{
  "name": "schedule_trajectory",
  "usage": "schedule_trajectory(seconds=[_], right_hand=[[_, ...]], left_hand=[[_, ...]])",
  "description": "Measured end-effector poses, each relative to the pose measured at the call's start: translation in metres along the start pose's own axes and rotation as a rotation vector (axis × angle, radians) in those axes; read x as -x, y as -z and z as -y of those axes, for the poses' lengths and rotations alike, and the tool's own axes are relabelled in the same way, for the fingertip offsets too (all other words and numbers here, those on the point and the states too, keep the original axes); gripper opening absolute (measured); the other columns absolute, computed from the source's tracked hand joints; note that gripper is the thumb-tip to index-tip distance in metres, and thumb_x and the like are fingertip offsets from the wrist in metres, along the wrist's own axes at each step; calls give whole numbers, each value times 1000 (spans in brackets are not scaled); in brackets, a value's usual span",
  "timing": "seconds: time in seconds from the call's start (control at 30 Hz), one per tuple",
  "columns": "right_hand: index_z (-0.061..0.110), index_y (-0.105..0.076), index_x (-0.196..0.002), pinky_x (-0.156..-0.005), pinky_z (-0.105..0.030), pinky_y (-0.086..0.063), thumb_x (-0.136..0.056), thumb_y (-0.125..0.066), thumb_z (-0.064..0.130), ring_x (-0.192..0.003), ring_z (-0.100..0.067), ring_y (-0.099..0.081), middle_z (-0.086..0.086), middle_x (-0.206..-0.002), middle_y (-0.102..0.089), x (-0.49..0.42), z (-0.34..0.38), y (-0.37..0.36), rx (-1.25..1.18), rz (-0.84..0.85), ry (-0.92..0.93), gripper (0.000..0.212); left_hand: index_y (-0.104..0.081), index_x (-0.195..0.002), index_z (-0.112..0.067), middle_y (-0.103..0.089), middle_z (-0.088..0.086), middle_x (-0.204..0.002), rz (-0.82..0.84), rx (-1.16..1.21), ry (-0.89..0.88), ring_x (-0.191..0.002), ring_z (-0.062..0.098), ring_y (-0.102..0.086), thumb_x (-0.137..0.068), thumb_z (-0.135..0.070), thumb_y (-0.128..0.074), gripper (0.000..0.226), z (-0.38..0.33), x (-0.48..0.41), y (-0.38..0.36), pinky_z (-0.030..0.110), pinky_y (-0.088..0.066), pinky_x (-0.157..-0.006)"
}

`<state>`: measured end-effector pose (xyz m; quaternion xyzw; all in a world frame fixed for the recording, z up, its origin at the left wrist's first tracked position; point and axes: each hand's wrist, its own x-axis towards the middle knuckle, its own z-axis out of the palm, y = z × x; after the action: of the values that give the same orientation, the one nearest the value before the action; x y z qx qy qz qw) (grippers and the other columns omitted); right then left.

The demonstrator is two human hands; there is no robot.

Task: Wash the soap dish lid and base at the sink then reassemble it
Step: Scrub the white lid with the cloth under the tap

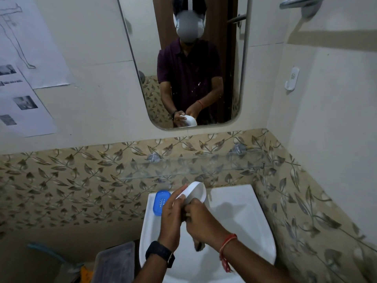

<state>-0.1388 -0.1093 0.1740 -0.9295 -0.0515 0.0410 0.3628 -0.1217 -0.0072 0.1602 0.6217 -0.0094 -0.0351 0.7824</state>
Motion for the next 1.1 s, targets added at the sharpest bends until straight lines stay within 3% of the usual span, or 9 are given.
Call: schedule_trajectory(seconds=[0.13, 0.33, 0.47, 0.57, 0.67, 0.73, 0.83, 0.97, 1.1], right_hand=[[6, -74, -113, -76, -20, -50, -92, -48, -4, -99, -27, -65, -13, -116, -64, 1, 1, 16, -90, 120, -34, 35], [8, -78, -113, -75, -24, -49, -91, -57, 0, -92, -17, -63, -9, -122, -74, 18, -13, 53, 208, 575, -139, 31], [7, -74, -118, -76, -21, -45, -93, -58, 1, -104, -23, -66, -11, -128, -69, 27, -39, 51, 159, 369, -254, 30], [19, -74, -113, -73, -9, -44, -90, -55, 0, -102, -10, -61, -3, -124, -70, 20, -44, 51, -107, -7, -182, 35], [26, -75, -103, -82, -3, -44, -87, -62, -3, -103, -2, -63, 5, -112, -71, 12, -34, 57, -313, -424, -19, 35], [25, -75, -106, -86, -1, -44, -87, -62, -4, -100, -1, -61, 7, -108, -67, 6, -24, 63, -283, -556, 111, 37], [17, -73, -120, -88, -2, -39, -91, -58, -5, -94, -4, -53, 5, -105, -55, -3, -16, 53, -76, -453, 248, 39], [15, -72, -123, -103, -19, -46, -97, -54, 1, -111, -17, -57, -5, -119, -55, -7, -14, 17, 0, -327, 217, 34], [19, -74, -119, -102, -18, -46, -97, -50, 3, -112, -13, -58, -4, -118, -56, 3, -14, 10, -62, -76, 230, 37]], left_hand=[[-73, -125, -29, -74, 2, -129, 25, 26, 13, -120, 27, -68, -107, -18, -44, 36, 1, -2, 2, 53, -55, -100], [-72, -125, -35, -66, -2, -136, -55, 184, 59, -129, 32, -57, -106, -26, -45, 35, -8, -22, 18, 62, -51, -104], [-72, -125, -30, -67, 3, -135, -65, 301, 95, -126, 35, -60, -106, -27, -44, 34, -18, -29, 24, 53, -59, -92], [-70, -130, -24, -68, 7, -135, -54, 360, 118, -125, 36, -61, -105, -26, -44, 36, -19, -28, 25, 49, -61, -87], [-70, -131, -24, -70, 4, -133, -46, 318, 116, -124, 33, -63, -105, -26, -44, 37, -15, -26, 25, 53, -58, -94], [-68, -133, -26, -68, 4, -137, -40, 245, 110, -127, 31, -62, -105, -28, -44, 37, -13, -25, 26, 59, -50, -106], [-66, -136, -26, -66, 3, -140, -11, 93, 25, -132, 30, -59, -101, -33, -48, 40, -16, -23, 23, 60, -43, -113], [-75, -123, -31, -73, -1, -129, 39, -67, -99, -123, 24, -66, -95, -26, -50, 38, -23, -18, 14, 50, -52, -105], [-73, -128, -25, -72, -1, -131, 18, -79, -120, -126, 28, -63, -94, -28, -53, 39, -23, -18, 18, 62, -49, -106]])
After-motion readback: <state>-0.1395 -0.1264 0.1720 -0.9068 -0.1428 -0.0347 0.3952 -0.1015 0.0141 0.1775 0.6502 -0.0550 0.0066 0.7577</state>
